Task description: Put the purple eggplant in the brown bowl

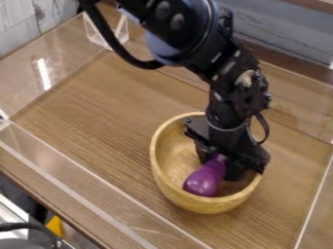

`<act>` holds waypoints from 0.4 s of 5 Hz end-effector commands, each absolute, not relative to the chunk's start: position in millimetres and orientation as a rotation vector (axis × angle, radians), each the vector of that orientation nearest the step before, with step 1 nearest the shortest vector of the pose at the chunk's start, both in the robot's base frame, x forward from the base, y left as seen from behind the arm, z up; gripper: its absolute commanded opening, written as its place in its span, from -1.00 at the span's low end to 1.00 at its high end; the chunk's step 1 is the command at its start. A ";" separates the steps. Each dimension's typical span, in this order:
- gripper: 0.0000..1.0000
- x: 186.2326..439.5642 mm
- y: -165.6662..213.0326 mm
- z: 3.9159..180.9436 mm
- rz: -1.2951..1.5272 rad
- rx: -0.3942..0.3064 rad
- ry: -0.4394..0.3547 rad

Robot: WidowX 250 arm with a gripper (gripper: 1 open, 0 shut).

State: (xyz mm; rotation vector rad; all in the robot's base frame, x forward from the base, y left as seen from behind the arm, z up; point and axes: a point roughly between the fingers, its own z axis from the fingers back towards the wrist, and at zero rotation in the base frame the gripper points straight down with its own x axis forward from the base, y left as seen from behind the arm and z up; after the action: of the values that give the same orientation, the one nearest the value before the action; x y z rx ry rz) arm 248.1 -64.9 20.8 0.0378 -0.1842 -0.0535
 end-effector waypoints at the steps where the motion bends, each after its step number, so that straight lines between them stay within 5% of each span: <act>1: -1.00 244.5 -62.0 8.1 -0.098 0.052 -0.141; 2: -1.00 247.2 -63.8 6.0 -0.135 0.051 -0.139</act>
State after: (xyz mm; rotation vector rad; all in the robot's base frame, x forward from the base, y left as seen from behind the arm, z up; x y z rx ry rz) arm 254.3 -67.7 20.3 0.0353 -0.1891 -0.1252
